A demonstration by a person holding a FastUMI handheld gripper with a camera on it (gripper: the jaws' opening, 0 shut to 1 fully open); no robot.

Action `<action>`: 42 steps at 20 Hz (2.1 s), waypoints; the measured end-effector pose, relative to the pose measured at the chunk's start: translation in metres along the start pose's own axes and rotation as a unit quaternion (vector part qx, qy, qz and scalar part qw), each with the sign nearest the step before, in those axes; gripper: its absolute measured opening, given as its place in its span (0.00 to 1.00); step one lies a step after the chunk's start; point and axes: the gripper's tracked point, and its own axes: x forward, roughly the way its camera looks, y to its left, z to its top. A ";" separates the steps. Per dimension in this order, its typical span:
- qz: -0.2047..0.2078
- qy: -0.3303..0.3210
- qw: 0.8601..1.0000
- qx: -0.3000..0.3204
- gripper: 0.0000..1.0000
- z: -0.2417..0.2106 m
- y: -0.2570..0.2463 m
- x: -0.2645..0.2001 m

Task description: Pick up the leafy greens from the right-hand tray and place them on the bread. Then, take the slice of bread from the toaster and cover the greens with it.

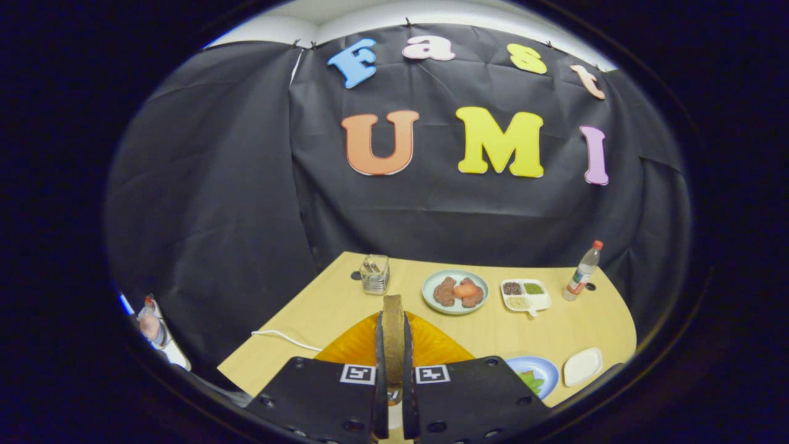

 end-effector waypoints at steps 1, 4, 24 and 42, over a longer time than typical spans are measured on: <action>-0.002 -0.014 1.000 -0.001 0.09 0.006 -0.009 -0.009; -0.021 -0.036 0.999 -0.001 0.09 0.003 -0.040 -0.028; -0.019 0.083 0.981 0.176 0.12 -0.204 -0.244 0.020; -0.099 0.047 0.986 0.123 0.79 -0.236 -0.290 0.001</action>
